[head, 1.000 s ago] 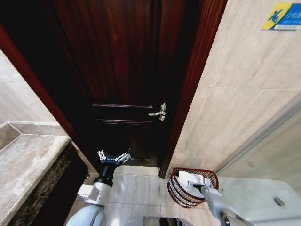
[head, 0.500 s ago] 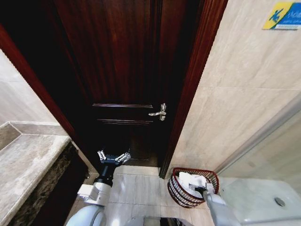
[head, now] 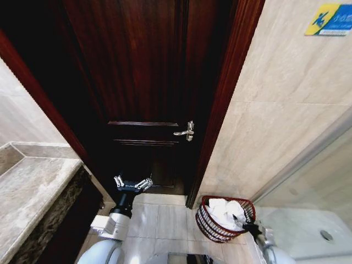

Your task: Discard the used towel into the hamper.

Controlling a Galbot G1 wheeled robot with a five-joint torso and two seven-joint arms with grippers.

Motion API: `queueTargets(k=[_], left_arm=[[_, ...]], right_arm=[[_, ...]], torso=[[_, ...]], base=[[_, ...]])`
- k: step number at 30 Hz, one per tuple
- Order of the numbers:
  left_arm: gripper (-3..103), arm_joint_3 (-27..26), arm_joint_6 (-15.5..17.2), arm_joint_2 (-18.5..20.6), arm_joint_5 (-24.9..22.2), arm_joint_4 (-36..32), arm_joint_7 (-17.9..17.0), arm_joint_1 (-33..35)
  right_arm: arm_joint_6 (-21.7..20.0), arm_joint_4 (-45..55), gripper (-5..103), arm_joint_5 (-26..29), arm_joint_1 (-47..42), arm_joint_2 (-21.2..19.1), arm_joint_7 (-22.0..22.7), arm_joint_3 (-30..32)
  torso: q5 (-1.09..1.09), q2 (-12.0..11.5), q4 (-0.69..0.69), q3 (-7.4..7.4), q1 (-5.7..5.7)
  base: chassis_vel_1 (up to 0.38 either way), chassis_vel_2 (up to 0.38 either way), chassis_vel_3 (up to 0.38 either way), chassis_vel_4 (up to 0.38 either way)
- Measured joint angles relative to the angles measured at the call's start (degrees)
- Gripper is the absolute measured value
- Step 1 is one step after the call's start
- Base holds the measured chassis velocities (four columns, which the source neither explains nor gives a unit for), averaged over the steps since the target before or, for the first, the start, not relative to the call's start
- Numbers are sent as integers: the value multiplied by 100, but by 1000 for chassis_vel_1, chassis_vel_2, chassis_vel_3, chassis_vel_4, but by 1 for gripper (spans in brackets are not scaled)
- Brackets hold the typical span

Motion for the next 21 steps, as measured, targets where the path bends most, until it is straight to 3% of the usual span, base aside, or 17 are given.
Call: queueTargets(k=[9, 14, 16, 21], left_arm=[[100, 0, 0, 0, 0, 0, 0, 0], [100, 0, 0, -1, 0, 0, 0, 0], [100, 0, 0, 0, 0, 0, 0, 0], [100, 0, 0, -1, 0, 0, 0, 0]], right_arm=[[281, -1687, 100, -105, 1387, 126, -82, -169], [495, -2884, 100, -509, 2268, 192, -69, -212], [708, -3807, 100, -722, 2716, 184, -75, -235], [429, -4297, 100, -723, 2902, 237, -30, -272]], torso=[[-1, 4, 0, 4, 3], [-3, 7, 5, 4, 4], [0, 8, 1, 5, 5], [-2, 11, 0, 5, 5]], base=[[0, 0, 0, 0], [0, 0, 0, 0], [0, 0, 0, 0], [0, 0, 0, 0]])
